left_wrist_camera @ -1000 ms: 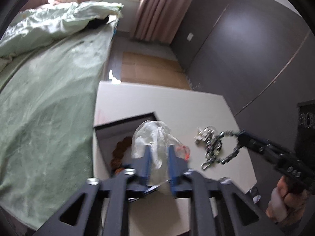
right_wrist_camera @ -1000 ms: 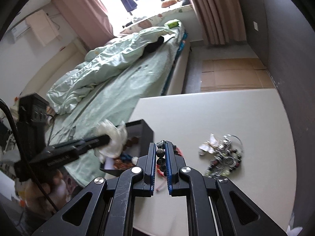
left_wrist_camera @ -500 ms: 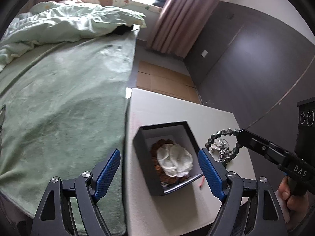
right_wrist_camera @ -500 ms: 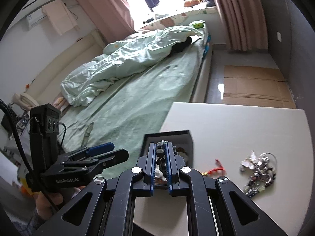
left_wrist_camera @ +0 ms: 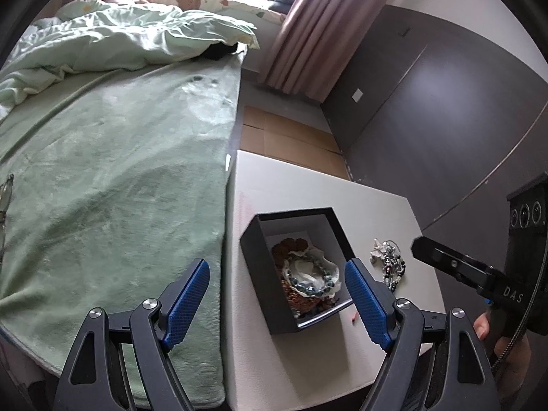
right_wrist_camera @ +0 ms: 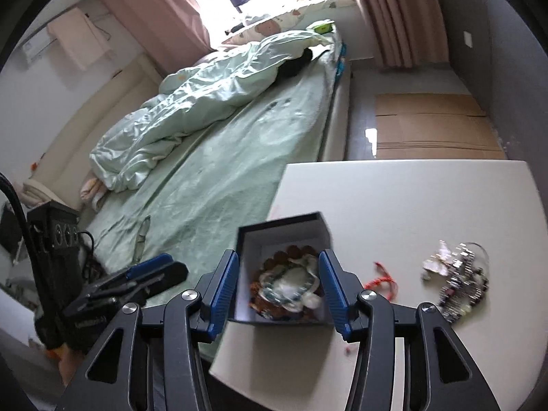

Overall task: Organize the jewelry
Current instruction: 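Lower the silver chain necklace into the black box and open the right gripper, then grasp the red string bracelet with the left gripper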

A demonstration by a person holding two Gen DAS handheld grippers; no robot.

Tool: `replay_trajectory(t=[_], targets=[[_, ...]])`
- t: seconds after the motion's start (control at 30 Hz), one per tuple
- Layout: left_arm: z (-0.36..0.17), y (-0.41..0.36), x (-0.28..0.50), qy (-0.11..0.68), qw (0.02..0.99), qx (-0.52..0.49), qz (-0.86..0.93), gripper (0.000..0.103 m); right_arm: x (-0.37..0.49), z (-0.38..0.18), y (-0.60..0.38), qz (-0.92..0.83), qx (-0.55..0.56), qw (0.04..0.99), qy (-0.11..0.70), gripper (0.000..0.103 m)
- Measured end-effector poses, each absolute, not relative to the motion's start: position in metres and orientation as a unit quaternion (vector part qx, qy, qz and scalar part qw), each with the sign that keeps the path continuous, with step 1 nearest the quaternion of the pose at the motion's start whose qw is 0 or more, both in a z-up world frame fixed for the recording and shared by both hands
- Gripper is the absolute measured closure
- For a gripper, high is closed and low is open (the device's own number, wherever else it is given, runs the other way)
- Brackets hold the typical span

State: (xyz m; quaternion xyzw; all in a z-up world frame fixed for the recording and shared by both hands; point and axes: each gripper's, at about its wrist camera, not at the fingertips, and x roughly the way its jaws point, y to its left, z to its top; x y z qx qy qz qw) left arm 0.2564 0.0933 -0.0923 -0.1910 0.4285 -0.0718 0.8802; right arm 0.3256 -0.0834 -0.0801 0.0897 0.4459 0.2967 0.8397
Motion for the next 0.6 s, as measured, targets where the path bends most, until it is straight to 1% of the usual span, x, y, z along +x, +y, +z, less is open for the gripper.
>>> replay_trajectory(t=[0.27, 0.6], targets=[[-0.089, 0.061, 0.26, 0.427, 0.883, -0.168, -0.099, 0.021, 0.311, -0.08, -0.131, 0.267, 0.112, 0.851, 0.438, 0.053], [-0.088, 0.004, 0.262, 0.428, 0.883, -0.132, -0.143, 0.021, 0.302, -0.102, -0.184, 0.232, 0.143, 0.853, 0.445, 0.053]])
